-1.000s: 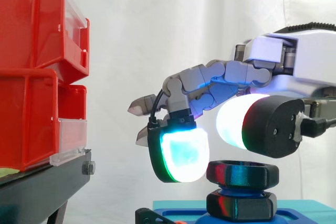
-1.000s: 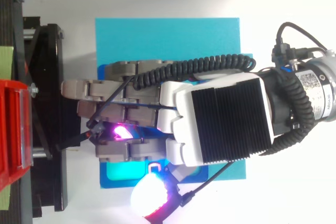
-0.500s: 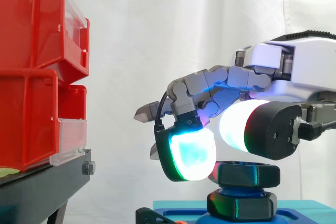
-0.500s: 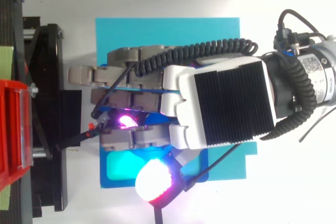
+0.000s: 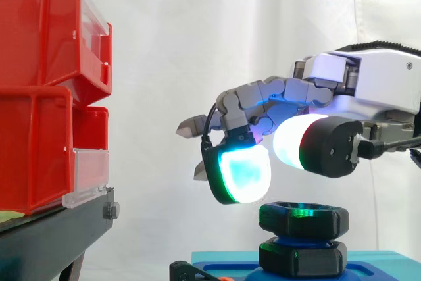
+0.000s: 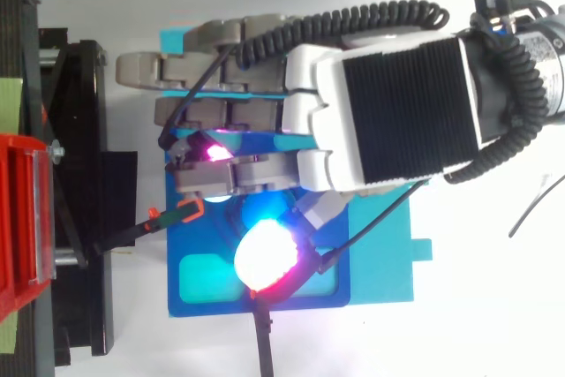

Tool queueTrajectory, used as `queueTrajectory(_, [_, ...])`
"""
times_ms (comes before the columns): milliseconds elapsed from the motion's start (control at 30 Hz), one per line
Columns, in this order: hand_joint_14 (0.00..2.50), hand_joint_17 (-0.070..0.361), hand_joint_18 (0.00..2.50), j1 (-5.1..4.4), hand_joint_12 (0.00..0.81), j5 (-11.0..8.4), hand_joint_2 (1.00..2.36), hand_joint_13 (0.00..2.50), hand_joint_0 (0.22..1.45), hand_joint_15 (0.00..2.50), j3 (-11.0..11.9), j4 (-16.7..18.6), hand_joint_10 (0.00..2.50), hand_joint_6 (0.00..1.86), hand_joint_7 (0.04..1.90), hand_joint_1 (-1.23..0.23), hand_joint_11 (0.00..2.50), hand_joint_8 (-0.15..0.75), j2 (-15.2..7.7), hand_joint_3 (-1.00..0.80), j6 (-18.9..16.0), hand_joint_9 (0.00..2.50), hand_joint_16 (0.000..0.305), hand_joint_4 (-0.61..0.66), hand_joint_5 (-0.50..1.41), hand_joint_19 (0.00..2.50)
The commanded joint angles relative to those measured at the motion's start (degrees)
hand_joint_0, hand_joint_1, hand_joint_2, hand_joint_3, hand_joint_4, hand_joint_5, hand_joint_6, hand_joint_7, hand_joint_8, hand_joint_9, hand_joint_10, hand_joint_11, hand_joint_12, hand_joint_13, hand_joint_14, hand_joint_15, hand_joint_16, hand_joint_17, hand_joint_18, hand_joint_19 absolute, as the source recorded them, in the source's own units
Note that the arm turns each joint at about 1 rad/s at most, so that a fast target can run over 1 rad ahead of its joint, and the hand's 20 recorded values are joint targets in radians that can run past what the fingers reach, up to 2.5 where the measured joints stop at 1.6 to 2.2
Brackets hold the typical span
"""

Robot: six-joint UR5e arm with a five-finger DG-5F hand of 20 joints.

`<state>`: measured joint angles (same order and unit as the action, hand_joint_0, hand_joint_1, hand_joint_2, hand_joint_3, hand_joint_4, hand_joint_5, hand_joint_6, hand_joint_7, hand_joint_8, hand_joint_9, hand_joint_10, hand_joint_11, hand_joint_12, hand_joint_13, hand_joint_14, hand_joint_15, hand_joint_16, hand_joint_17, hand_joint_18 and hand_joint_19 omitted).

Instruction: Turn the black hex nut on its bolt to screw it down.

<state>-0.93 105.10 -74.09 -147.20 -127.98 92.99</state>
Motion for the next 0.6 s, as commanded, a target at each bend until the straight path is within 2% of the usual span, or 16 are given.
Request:
queueTrajectory(0, [0.00, 0.106, 0.51, 0.93, 0.314, 2.04, 1.00, 0.43, 0.51, 0.00, 0.0, 1.7, 0.00, 0.52, 1.59, -0.16, 0.02, 0.241, 0.0, -0.50, 0.0, 0.82, 0.047, 0.13, -0.01, 0.57])
queueTrajectory(133, [0.00, 0.106, 0.51, 1.02, 0.314, 3.01, 1.00, 0.43, 0.51, 0.00, 0.0, 2.1, 0.00, 0.51, 1.58, -0.17, 0.02, 0.241, 0.0, -0.50, -0.2, 0.82, 0.047, 0.13, -0.02, 0.58])
queueTrajectory(233, [0.00, 0.106, 0.51, 0.49, 0.315, 3.45, 1.00, 0.43, 0.51, 0.00, 0.5, 2.3, 0.00, 0.50, 1.60, -0.17, 0.02, 0.241, 0.1, -0.50, -1.1, 0.81, 0.047, 0.13, -0.02, 0.58])
queueTrajectory(267, [0.00, 0.106, 0.51, 0.49, 0.315, 3.36, 1.00, 0.43, 0.51, 0.00, 1.0, 2.3, 0.00, 0.50, 1.60, -0.17, 0.02, 0.241, 0.1, -0.50, -1.2, 0.81, 0.047, 0.13, -0.02, 0.57])
queueTrajectory(367, [0.00, 0.106, 0.51, 0.14, 0.314, 3.45, 1.00, 0.43, 0.51, 0.00, 4.5, 1.7, 0.00, 0.50, 1.56, -0.17, 0.02, 0.241, 0.0, -0.50, -1.5, 0.81, 0.047, 0.15, -0.02, 0.57])
queueTrajectory(500, [0.00, 0.106, 0.51, -0.56, 0.315, 3.01, 1.00, 0.43, 0.51, 0.00, 4.9, 0.7, 0.00, 0.50, 1.53, -0.17, 0.02, 0.238, 0.0, -0.50, -1.3, 0.81, 0.047, 0.14, -0.02, 0.57])
queueTrajectory(567, [0.00, 0.107, 0.51, -1.27, 0.316, 2.83, 1.00, 0.43, 0.51, 0.00, 4.9, -1.4, 0.00, 0.50, 1.51, -0.17, 0.02, 0.240, 0.0, -0.50, -1.2, 0.81, 0.047, 0.15, -0.02, 0.57])
